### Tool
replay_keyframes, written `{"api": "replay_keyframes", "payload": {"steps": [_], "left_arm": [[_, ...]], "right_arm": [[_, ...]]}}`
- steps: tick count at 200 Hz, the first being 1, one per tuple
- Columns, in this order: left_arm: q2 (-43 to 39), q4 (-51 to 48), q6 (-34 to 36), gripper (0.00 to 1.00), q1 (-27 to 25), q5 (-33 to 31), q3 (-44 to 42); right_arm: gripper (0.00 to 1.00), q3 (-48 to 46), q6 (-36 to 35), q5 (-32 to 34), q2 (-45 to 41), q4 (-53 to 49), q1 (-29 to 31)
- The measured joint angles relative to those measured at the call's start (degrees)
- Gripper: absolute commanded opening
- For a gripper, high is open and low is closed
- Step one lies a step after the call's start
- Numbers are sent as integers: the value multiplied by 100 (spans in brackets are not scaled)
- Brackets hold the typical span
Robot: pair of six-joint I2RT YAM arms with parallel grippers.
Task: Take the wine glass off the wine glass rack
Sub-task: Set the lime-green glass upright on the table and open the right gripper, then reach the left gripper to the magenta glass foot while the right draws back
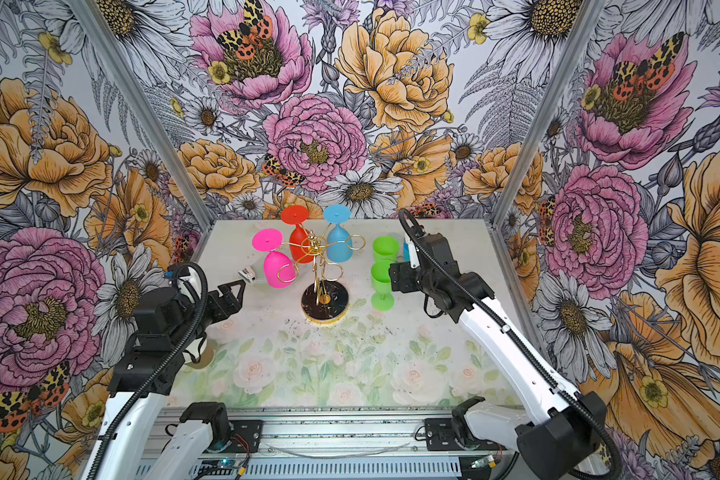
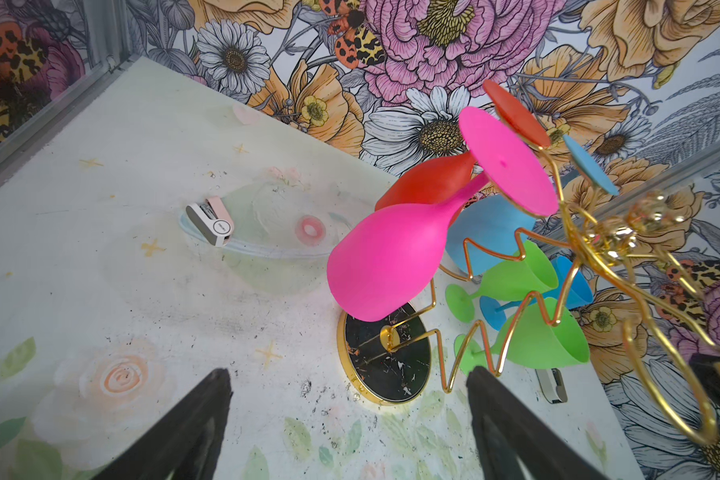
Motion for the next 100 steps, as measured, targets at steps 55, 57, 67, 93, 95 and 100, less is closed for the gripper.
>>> {"api": "replay_keyframes", "payload": {"steps": [55, 57, 67, 93, 95, 100], "left_arm": [[769, 256, -566, 84, 516, 1108, 894], [809, 291, -621, 84, 540, 1163, 903], [975, 426, -782, 82, 634, 1412, 927], [1425, 717, -1099, 77, 734, 1882, 935], [1453, 734, -1102, 76, 737, 1912, 938], [1534, 774, -1145, 75, 739, 1998, 953]], "right_arm": [[91, -1156, 160, -426, -935, 560, 0], [90, -1178, 166, -428, -951, 577, 0], [90, -1285, 201, -492, -999, 673, 0], [89, -1493, 271, -601, -1082, 815, 0], [89, -1504, 291, -608, -1086, 831, 0], [89, -1528, 295, -623, -1097, 855, 0]]}}
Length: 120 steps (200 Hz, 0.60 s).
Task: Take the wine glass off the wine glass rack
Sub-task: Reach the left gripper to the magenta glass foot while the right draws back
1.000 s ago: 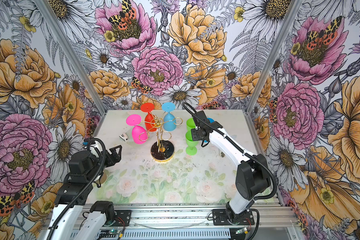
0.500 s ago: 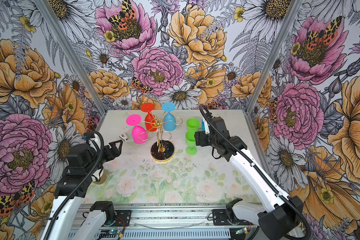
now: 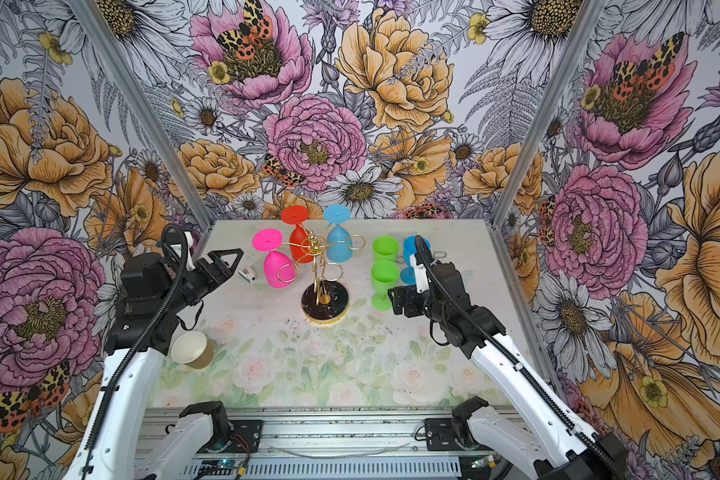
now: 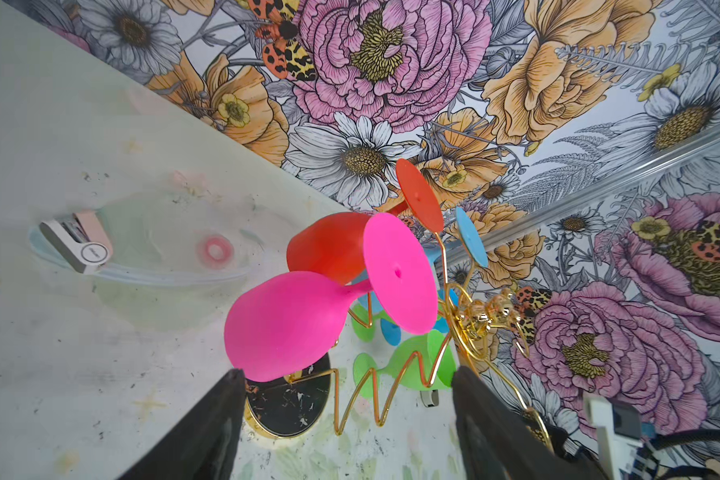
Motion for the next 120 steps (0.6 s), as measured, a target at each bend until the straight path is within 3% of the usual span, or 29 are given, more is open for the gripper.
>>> {"api": "replay_keyframes", "payload": {"steps": [63, 120], "left_arm": [[839, 433, -339, 62, 4, 901, 426], [1088, 570, -551, 53, 4, 1121, 461]], "right_arm": [[88, -289, 170, -151, -201, 236, -2], [87, -428, 295, -236, -205, 417, -2]]}}
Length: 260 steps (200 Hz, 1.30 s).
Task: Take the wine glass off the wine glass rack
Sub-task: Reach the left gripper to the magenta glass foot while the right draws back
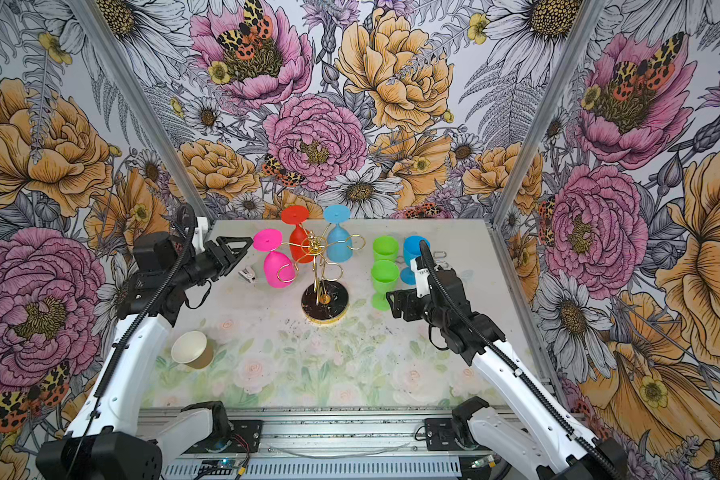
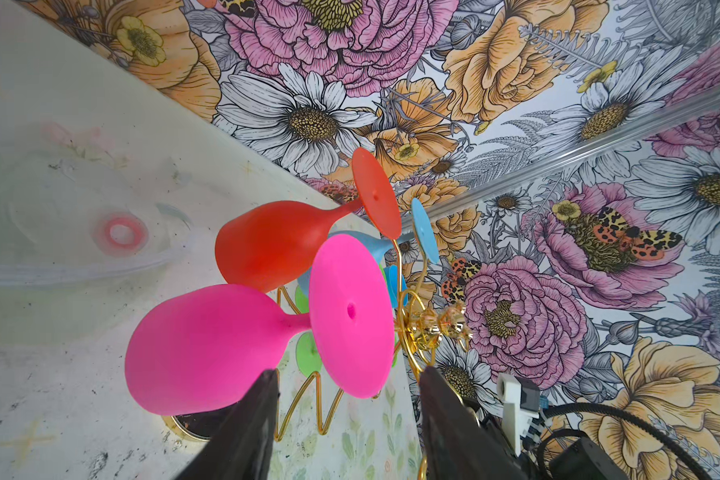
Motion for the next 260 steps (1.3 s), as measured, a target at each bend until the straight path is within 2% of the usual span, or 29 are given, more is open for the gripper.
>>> {"api": "replay_keyframes", "payload": {"steps": [44, 101, 260], "left_arm": [[321, 17, -20, 41, 0, 149, 24], [426, 66, -37, 37, 0, 291, 94], [754, 398, -297, 9, -50, 490, 243]], "right_arm": [[87, -9, 59, -61, -2, 50, 0], [87, -50, 63, -129, -90, 120, 0], [87, -321, 107, -192, -50, 352, 0]]}}
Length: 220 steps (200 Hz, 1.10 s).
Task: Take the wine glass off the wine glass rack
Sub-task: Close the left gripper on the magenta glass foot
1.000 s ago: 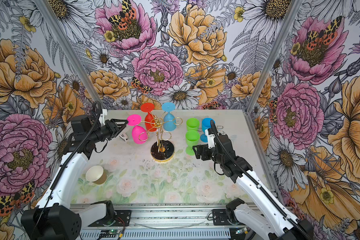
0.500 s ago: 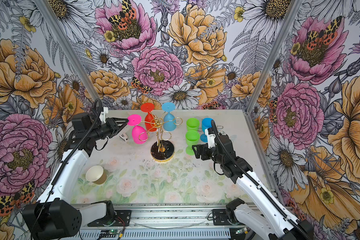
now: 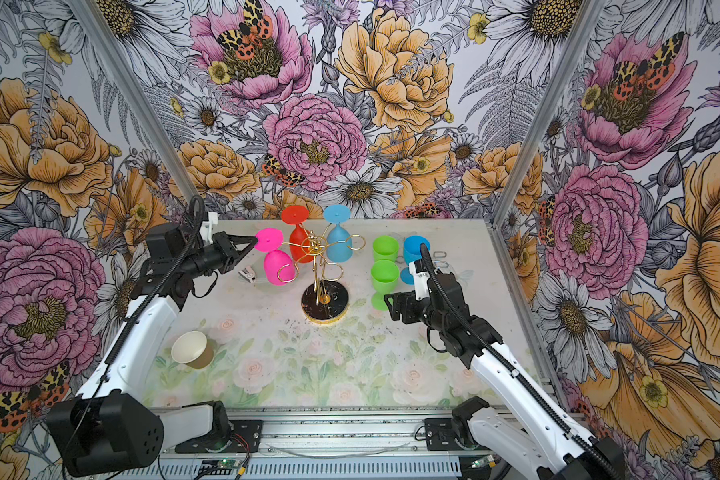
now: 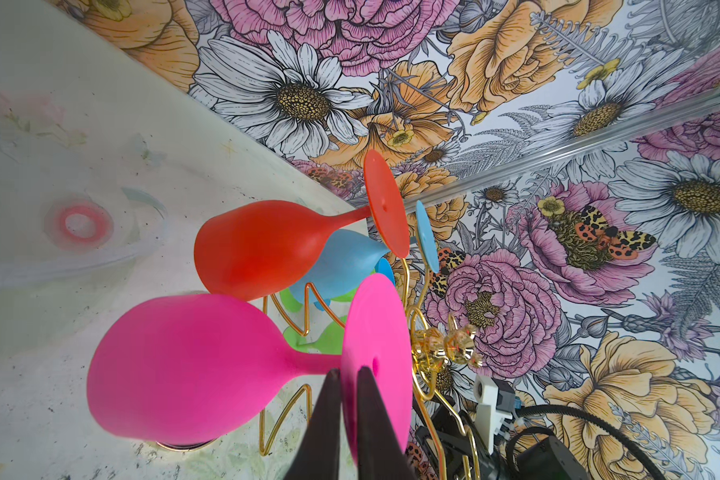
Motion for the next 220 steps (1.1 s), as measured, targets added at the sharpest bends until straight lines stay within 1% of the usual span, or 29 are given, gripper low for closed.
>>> {"api": "replay_keyframes", "payload": {"steps": [10, 60, 101, 146, 190, 220], "left_arm": [[4, 39, -44, 6, 0, 28, 4], [9, 299, -258, 0, -4, 136, 15], [7, 595, -627, 0, -11, 223, -28], [-90, 719, -896, 0, -149, 304, -28], [-109, 719, -944, 0, -212, 328, -28], [-90, 708, -940, 0, -348, 372, -22]], "right_arm": [[87, -9, 0, 0, -7, 4, 0], [87, -33, 0, 0, -42, 22, 0], [87, -96, 4, 2, -114, 28, 0], [87, -96, 42, 2, -125, 42, 0], [87, -96, 68, 2, -125, 42, 0], [87, -103, 85, 4, -142, 42, 0]]}}
